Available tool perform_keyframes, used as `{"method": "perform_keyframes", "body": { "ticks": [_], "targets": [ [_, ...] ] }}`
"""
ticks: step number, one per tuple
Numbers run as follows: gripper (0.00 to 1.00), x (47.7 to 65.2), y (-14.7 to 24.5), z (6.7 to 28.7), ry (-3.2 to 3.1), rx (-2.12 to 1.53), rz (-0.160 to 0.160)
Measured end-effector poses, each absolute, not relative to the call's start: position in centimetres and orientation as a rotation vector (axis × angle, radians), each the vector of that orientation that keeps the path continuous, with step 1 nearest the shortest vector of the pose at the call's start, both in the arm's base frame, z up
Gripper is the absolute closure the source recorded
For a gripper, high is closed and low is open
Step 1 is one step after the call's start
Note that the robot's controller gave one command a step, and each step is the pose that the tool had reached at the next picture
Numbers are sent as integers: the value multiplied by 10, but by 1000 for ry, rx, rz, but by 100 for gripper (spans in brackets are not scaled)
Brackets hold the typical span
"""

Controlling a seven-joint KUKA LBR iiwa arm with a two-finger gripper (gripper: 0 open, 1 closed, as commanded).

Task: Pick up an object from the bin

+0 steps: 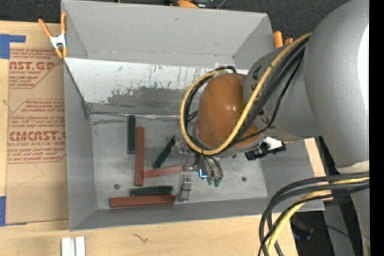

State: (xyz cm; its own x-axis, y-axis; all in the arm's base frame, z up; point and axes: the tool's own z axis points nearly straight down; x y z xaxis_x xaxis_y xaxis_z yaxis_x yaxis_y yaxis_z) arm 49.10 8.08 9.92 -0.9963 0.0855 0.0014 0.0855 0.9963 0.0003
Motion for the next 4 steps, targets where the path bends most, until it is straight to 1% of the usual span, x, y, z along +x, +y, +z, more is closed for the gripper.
{"method": "perform_keyframes", "body": {
  "ticks": [1, 2, 3, 4],
  "targets": [
    [0, 486, 87, 71, -3134, -261, -1],
    [0, 487, 87, 71, -3132, -261, -1],
    [100, 485, 88, 71, -3125, -259, -1],
    [100, 487, 88, 134, -3136, -258, -4]
  ]
}}
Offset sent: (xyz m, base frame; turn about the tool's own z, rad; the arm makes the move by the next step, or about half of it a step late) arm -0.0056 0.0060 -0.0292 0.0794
